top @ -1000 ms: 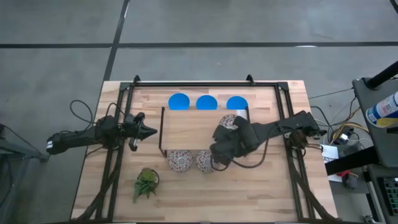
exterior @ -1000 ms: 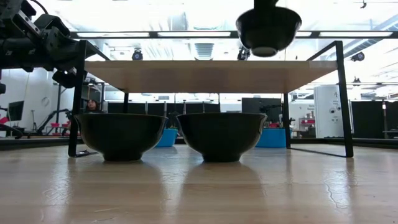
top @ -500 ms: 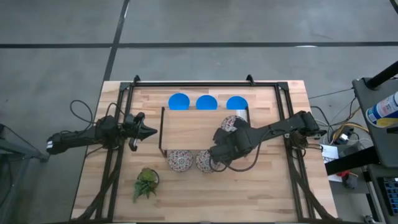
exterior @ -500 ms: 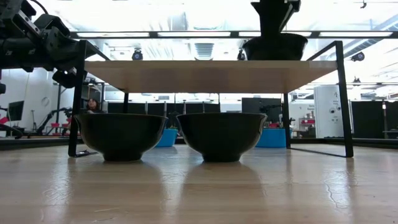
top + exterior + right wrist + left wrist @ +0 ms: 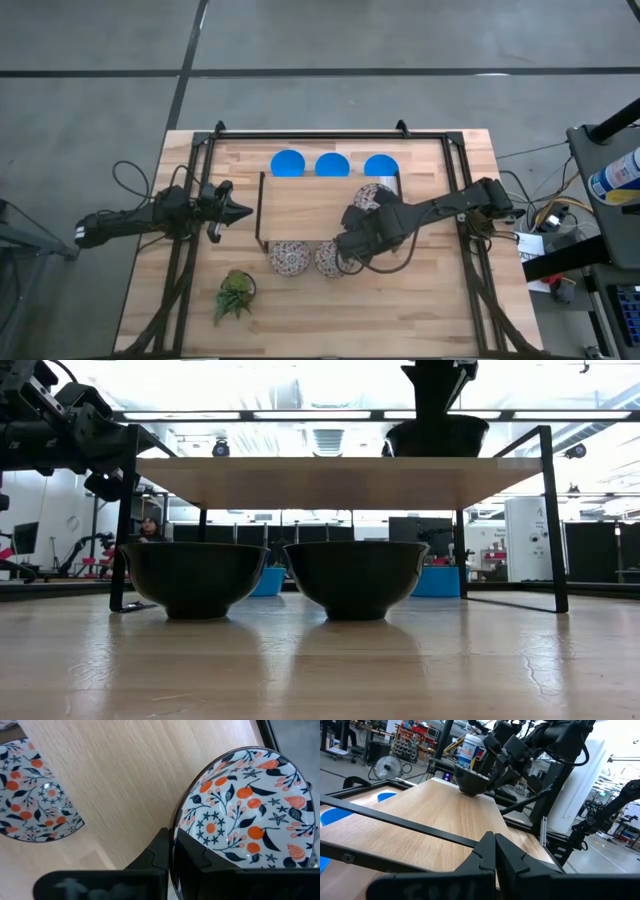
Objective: Pick & Place Mini bowls
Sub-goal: Put the right black patterned bowl on the shelf, then stack the right black patterned bowl on top of the black patterned bowl on the shelf
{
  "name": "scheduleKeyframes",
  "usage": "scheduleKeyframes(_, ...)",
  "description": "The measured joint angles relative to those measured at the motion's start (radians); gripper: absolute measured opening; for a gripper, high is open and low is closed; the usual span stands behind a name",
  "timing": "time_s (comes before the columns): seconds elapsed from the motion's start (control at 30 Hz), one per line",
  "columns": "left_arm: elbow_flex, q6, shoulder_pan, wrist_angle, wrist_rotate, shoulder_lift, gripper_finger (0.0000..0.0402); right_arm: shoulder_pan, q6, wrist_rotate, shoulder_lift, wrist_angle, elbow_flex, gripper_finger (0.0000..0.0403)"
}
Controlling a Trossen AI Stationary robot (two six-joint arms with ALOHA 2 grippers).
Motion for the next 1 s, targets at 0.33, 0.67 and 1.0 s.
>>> scheduleKeyframes(0.33, 0.000, 0.000, 0.000, 0.000, 0.000, 0.000, 0.0000, 0.001, 0.000, 0.003, 0.000, 0.002, 0.036, 0.0040)
scheduleKeyframes(0.67, 0.000, 0.000, 0.000, 0.000, 0.000, 0.000, 0.0000, 0.007, 0.000, -0.003, 0.000, -0.002, 0.074, 0.0112)
scheduleKeyframes(1.0, 0.000, 0.000, 0.000, 0.000, 0.000, 0.000, 0.0000, 0.019, -0.031, -0.010, -0.004, 0.031, 0.201, 0.0141)
